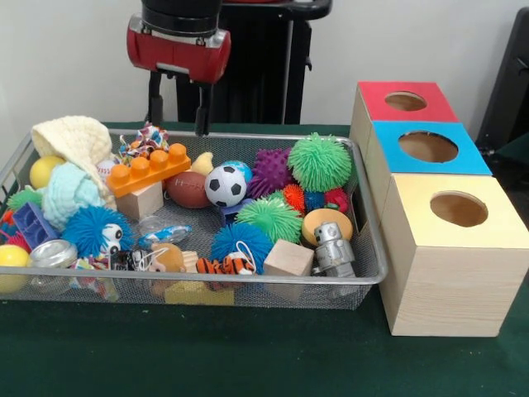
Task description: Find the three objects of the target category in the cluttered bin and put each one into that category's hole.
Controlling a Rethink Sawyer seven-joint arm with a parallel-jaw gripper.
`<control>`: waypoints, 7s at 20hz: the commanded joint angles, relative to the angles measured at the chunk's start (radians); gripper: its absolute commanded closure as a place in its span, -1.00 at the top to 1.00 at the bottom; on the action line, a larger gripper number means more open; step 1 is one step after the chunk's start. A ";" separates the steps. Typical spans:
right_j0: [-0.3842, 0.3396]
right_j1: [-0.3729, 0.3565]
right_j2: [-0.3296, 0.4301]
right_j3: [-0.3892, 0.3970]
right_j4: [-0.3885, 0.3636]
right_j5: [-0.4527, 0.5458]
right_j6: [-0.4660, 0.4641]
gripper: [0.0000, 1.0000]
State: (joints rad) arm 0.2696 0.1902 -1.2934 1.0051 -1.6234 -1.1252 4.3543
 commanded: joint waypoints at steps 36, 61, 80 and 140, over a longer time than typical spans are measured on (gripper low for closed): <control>-0.055 -0.002 0.369 -0.055 0.260 0.335 -0.093 1.00; -0.038 0.108 0.281 -0.097 0.165 0.363 0.091 1.00; -0.047 0.187 0.301 -0.112 0.199 0.449 0.160 1.00; -0.056 0.177 0.302 -0.125 0.099 0.318 0.157 -1.00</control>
State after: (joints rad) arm 0.2348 0.3692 -1.0807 0.9495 -1.5581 -0.7719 4.3543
